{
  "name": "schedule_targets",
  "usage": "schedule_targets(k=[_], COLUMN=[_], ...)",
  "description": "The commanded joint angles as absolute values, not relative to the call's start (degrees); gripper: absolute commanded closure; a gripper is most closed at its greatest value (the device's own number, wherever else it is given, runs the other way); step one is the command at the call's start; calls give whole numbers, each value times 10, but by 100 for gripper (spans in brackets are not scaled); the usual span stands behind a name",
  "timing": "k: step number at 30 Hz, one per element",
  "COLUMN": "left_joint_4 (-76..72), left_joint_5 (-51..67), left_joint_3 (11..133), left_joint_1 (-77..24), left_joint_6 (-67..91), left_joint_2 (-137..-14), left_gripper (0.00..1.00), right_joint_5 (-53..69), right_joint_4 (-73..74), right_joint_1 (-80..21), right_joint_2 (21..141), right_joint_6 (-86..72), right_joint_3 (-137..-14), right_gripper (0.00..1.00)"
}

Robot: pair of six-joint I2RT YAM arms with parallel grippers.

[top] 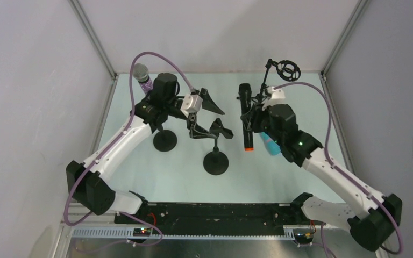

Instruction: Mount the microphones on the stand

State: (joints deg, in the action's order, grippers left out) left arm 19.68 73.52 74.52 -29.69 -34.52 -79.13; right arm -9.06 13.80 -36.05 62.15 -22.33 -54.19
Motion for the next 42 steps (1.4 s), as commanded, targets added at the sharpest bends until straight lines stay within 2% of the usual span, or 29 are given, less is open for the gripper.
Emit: schedule_targets(k=[1,4,7,13,20,29,42], left_joint_4=[195,195,194,196,196,196,196], left_joint_5=[780,798,801,784,761,775,777], left_joint_3=[782,800,802,781,765,770,762], left_joint_1=[-294,-295,-294,-295,-292,-288,-288], left_joint_6=[-333,-303,-295,-297,-315,-314,-313], left_joint_2=[-805,-820,-822,-813,-808,-816,-825], left_gripper=[15,24,25,8,5,17,19], right_joint_5=[-148,-153,-147,-132,-116,-102,-63], right_joint_4=[51,30,38,46,31,17,-77], right_joint_1=[-366,-365,-367,-364,-368,-383,-416], right_joint_2=[545,526,528,521,508,506,518], right_joint_6=[-217,-201,-188,-179,-172,-164,-138], right_joint_3=[-546,-564,-595,-623,-649,-658,-664], right_gripper=[100,100,100,100,100,100,100])
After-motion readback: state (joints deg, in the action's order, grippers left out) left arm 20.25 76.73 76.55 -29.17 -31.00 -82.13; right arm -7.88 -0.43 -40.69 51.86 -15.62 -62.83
